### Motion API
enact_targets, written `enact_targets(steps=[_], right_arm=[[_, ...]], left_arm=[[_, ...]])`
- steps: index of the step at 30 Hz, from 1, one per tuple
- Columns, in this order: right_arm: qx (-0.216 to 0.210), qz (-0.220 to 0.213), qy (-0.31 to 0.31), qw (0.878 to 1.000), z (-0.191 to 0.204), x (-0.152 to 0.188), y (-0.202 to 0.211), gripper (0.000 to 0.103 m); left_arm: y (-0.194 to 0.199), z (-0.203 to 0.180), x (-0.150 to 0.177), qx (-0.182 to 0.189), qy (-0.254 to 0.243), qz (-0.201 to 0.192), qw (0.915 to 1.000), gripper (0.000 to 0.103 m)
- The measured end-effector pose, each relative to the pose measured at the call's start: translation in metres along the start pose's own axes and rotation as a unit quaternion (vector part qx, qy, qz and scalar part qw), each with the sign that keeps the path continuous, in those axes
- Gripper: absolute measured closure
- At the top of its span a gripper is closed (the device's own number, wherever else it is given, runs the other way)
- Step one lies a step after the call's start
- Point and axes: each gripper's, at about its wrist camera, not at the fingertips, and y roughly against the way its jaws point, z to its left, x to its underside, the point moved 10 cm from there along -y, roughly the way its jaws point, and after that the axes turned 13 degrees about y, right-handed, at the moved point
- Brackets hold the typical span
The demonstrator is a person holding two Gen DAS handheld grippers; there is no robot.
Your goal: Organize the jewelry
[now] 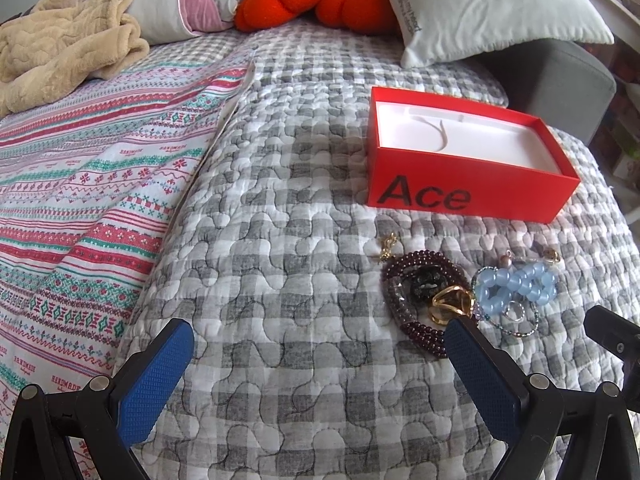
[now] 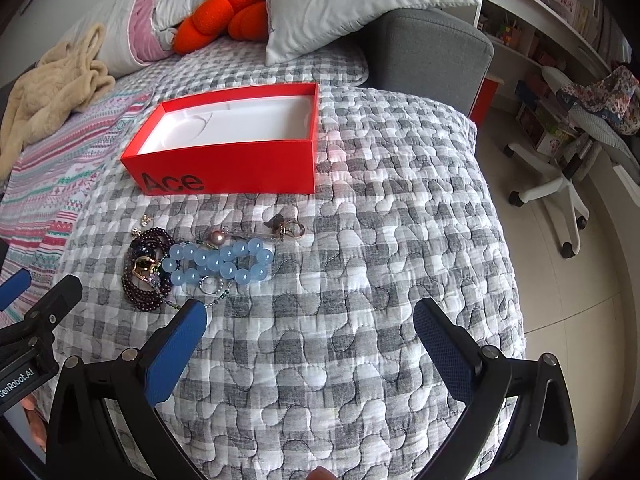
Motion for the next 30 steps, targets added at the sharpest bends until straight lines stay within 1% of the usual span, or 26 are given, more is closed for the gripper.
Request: enact_targets(steps=[24, 27, 30], right_arm=[[-0.002, 0.001, 0.002, 1.0, 0.0, -0.0007, 0.0008, 0.0], [-0.005, 0.001, 0.005, 1.0, 0.0009, -0.0009, 0.0008, 0.0], [0.001, 0.002, 0.0, 1.0, -0.0017, -0.0024, -0.0015, 0.0]], left_arm=[[0.0028, 0.0025, -0.0024, -0.002, 0.0, -0.004, 1.0, 0.0], [0.005, 0.001, -0.0044, 0.006, -0.001, -0.007, 1.0, 0.0], [0.0036, 0.0031, -0.0063, 0.001, 0.002, -0.006, 1.0, 0.0]])
